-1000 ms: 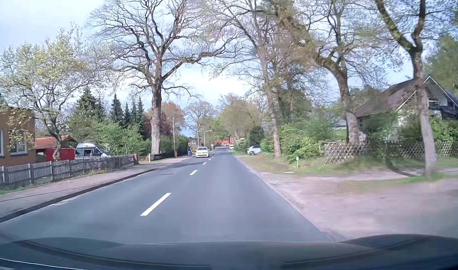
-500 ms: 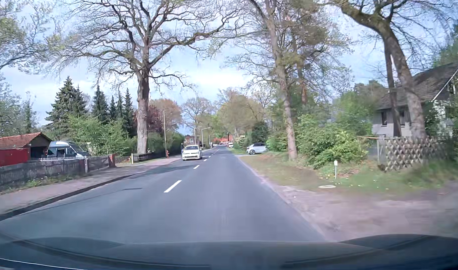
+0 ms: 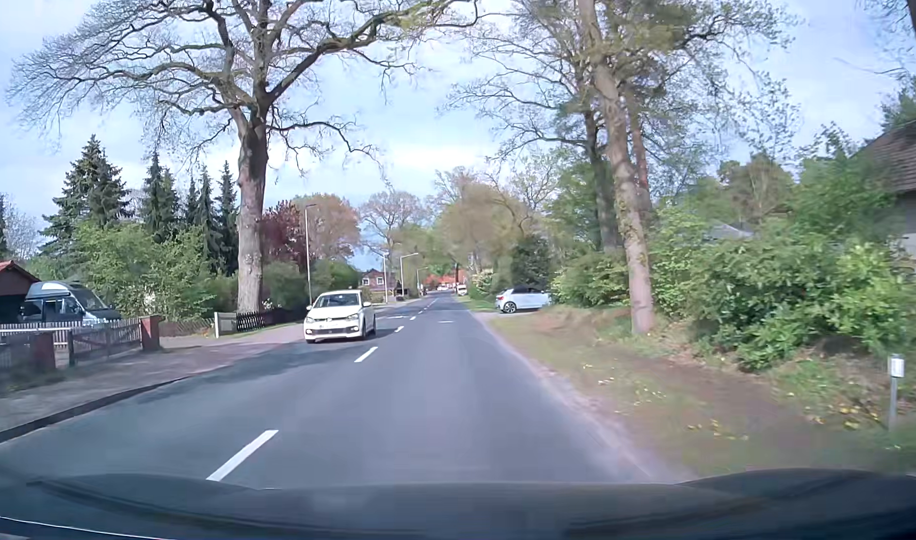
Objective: Follow the waypoints while adhering to traffic rules and regulations
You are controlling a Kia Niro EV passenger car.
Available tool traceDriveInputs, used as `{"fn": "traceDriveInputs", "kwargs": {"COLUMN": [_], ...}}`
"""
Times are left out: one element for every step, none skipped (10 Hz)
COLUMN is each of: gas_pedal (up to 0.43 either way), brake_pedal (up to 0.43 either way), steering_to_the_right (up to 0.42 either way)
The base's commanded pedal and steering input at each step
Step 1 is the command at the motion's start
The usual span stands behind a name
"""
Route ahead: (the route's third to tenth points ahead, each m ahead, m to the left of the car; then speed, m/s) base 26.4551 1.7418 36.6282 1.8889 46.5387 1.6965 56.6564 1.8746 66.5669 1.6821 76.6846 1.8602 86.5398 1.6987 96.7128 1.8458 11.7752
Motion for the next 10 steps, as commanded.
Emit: {"fn": "traceDriveInputs", "kwargs": {"gas_pedal": [0.000,0.000,0.000,0.000,0.000,0.008,0.028,0.028,0.028,0.028], "brake_pedal": [0.000,0.000,0.000,0.000,0.000,0.000,0.000,0.000,0.000,0.000], "steering_to_the_right": [-0.010,-0.011,-0.011,-0.011,-0.013,-0.013,-0.013,-0.013,-0.012,-0.013]}}
